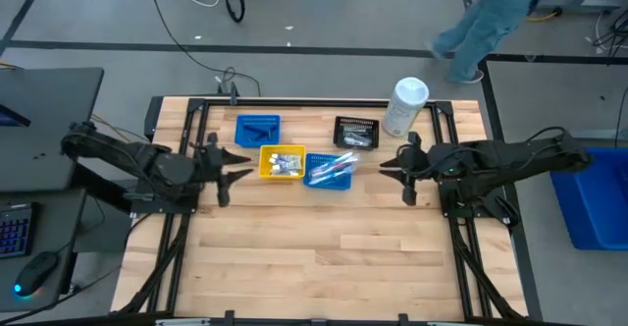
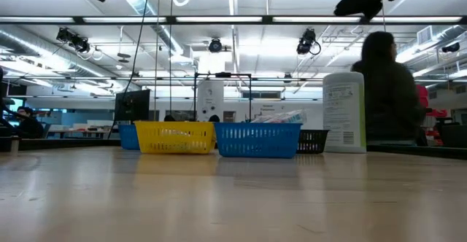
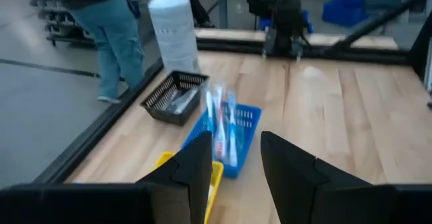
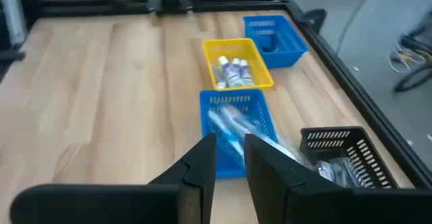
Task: Pick & Place Travel size toiletries
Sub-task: Return to Home Position
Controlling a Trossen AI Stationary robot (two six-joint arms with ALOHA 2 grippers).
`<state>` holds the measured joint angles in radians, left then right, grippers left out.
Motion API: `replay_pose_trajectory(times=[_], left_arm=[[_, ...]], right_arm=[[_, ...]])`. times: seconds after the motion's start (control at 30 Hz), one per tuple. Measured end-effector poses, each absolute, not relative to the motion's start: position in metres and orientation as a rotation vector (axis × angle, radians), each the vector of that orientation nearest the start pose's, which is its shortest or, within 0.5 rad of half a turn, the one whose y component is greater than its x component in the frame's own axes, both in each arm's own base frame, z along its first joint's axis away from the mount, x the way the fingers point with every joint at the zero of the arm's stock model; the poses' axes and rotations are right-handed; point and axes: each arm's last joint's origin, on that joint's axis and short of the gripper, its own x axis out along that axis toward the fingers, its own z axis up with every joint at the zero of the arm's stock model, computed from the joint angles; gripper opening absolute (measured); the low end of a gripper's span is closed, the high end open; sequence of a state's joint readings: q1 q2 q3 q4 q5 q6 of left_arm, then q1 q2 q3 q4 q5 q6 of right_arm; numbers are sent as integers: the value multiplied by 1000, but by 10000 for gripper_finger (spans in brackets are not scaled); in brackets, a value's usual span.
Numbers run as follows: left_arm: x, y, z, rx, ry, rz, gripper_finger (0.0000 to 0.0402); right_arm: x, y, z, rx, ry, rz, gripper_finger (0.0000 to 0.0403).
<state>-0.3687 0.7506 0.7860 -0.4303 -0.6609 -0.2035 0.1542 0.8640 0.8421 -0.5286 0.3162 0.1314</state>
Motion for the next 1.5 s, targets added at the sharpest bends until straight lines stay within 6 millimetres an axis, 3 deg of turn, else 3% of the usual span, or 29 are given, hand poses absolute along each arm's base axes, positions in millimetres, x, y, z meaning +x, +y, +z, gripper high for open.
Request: replay_pose_trajectory(times=[0.17, 0.3, 0.6, 0.77, 0.83, 1.07, 1.5], left_arm=[[123, -28, 313, 19, 256, 309, 134], [102, -21, 297, 20, 219, 298, 134], [67, -7, 255, -47, 27, 269, 134], [71, -15, 240, 12, -179, 70, 128], [75, -16, 233, 56, -197, 66, 124], [82, -13, 216, 108, -148, 164, 109], [94, -12, 181, -51, -154, 120, 69]], right_arm=[[157, 17, 315, -43, 501, -160, 84], [141, 14, 314, -38, 448, -155, 84], [115, 13, 291, -12, 239, -48, 85], [112, 16, 276, -86, 57, 86, 85], [110, 16, 271, -107, 27, 117, 85], [99, 14, 252, -122, -32, 104, 85], [90, 13, 206, -127, -87, 100, 85]])
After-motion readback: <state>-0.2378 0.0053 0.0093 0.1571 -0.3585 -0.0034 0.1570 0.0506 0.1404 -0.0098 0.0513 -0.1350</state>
